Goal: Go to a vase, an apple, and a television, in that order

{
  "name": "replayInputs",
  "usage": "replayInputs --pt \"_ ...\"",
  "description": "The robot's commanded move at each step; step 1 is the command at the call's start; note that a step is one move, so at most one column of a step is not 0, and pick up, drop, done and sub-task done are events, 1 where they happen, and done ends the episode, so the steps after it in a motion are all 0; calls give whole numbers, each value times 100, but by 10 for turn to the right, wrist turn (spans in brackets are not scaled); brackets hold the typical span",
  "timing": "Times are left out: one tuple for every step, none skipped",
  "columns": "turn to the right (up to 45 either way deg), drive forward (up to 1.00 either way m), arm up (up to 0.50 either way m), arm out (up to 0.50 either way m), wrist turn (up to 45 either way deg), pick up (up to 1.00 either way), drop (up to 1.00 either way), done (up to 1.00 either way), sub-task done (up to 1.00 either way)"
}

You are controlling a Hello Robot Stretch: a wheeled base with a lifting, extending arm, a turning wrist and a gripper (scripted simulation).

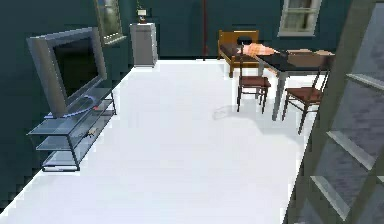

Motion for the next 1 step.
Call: replayInputs --pt "0 100 0 0 0 0 0 0 0"
